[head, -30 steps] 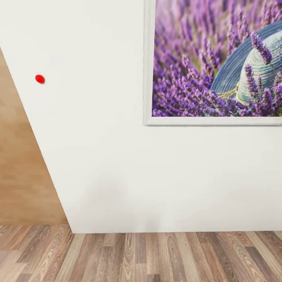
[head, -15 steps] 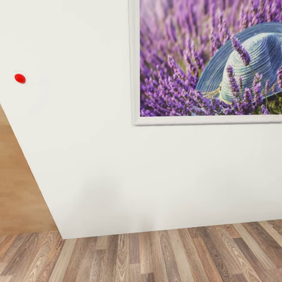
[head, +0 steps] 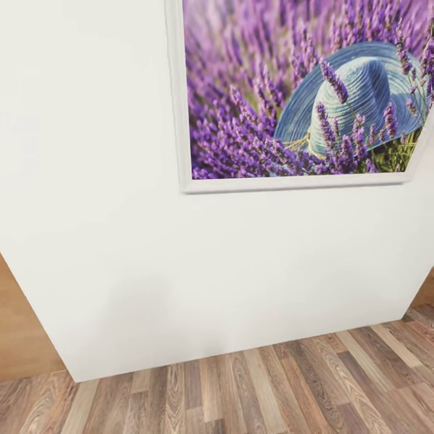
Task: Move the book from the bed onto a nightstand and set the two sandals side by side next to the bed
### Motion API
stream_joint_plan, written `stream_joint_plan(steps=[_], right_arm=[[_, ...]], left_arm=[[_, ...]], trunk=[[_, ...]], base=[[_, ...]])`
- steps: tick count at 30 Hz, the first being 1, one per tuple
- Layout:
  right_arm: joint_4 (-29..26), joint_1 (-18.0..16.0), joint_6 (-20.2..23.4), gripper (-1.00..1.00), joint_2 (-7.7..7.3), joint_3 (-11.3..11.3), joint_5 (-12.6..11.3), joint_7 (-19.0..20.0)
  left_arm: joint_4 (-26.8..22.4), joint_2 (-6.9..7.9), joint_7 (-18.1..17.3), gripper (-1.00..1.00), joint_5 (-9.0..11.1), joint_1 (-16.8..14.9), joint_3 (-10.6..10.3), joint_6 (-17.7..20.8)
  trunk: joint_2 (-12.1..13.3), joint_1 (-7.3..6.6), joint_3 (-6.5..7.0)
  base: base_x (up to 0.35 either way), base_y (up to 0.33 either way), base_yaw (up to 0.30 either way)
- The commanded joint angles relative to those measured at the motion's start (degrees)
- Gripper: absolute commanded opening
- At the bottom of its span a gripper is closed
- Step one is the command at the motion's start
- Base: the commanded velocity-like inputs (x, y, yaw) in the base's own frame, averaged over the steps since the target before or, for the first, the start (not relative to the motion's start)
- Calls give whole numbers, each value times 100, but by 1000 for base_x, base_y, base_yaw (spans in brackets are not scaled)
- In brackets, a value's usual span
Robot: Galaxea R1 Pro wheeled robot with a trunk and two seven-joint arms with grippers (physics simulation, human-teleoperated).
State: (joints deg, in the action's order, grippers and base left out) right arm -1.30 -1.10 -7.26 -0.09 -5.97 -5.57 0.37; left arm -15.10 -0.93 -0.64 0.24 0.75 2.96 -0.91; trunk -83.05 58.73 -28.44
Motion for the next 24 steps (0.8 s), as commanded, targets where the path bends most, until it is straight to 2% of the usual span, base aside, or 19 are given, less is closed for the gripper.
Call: stream_joint_plan(steps=[1, 24], right_arm=[[7, -4, -26, 100, 1, -19, -49, 7], [7, -4, -22, 100, 1, -19, -49, 2]], left_arm=[[-10, -3, -7, 100, 3, 4, 30, -5], [-6, -3, -7, 100, 3, 4, 30, -5]], trunk=[[-3, 0, -4], [-3, 0, -4]], base=[[0, 0, -244], [0, 0, -259]])
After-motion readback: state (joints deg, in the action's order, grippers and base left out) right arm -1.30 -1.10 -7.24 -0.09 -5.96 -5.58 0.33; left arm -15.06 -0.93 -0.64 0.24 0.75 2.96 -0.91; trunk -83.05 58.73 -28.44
